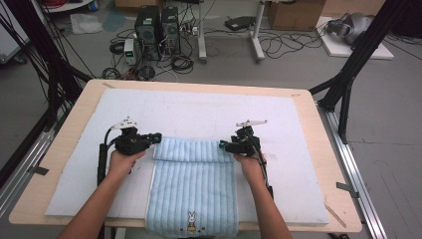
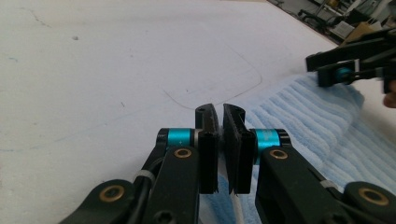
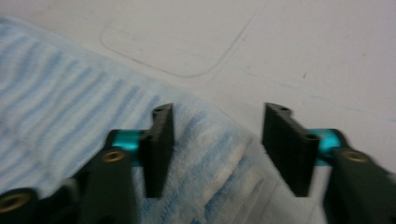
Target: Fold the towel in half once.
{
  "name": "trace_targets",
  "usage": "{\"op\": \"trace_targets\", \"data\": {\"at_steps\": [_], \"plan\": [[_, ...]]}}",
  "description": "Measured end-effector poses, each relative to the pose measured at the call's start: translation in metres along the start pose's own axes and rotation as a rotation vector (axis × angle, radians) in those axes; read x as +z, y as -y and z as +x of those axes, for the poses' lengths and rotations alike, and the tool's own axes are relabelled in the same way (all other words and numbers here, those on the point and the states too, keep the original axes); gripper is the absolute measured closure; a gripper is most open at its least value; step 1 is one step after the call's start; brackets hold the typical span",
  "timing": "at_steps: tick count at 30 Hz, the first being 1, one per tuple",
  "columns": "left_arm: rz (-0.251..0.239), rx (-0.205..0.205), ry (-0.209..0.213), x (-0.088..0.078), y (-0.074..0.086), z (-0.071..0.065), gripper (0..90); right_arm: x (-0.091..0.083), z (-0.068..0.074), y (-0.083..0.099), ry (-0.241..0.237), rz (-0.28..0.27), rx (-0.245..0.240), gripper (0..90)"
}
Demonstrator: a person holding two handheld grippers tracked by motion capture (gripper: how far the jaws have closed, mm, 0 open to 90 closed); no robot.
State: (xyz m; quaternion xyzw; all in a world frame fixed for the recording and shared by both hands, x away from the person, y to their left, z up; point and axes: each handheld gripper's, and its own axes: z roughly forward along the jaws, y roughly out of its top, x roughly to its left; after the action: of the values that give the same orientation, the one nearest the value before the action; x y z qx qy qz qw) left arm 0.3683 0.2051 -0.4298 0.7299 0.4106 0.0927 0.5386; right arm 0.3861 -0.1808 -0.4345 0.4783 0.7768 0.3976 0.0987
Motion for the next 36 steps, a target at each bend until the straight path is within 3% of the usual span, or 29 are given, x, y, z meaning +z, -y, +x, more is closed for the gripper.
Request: {"op": "trace_targets", "data": {"at_steps": [1,2,9,14,16,20,26,27,29,32,36], "plan": [[-0.009,-0.001,0.007,-0.002,0.000,0.000,84.1,0.003,-0.001,0.001,-0.027,0.015,-0.006,78.0],[-0.012,-0.001,0.009,-0.004,0.000,-0.001,84.2,0.001,-0.001,0.001,-0.029,0.004,-0.041,80.7],[-0.053,0.002,0.044,-0.015,0.007,-0.008,84.2,-0.025,0.013,0.004,-0.016,-0.091,-0.133,81.0],[-0.075,0.013,0.070,-0.022,0.014,-0.015,84.2,-0.040,0.019,0.009,-0.035,-0.128,-0.174,80.9],[-0.084,0.021,0.077,-0.023,0.014,-0.017,84.2,-0.044,0.022,0.011,-0.021,-0.135,-0.207,81.5],[-0.098,0.034,0.090,-0.027,0.014,-0.021,84.3,-0.051,0.021,0.015,-0.008,-0.176,-0.195,82.6],[-0.082,0.026,0.111,-0.030,0.020,-0.025,84.2,-0.062,0.026,0.025,-0.060,-0.183,-0.198,82.8],[-0.072,0.033,0.117,-0.031,0.022,-0.027,84.2,-0.065,0.028,0.035,-0.084,-0.164,-0.208,82.7],[-0.060,0.035,0.132,-0.032,0.025,-0.031,84.2,-0.066,0.029,0.045,-0.087,-0.145,-0.223,82.7],[-0.047,0.049,0.141,-0.034,0.029,-0.038,84.1,-0.070,0.028,0.060,-0.111,-0.150,-0.220,82.5],[-0.030,0.062,0.152,-0.039,0.036,-0.046,84.1,-0.076,0.027,0.070,-0.150,-0.132,-0.234,82.3]]}}
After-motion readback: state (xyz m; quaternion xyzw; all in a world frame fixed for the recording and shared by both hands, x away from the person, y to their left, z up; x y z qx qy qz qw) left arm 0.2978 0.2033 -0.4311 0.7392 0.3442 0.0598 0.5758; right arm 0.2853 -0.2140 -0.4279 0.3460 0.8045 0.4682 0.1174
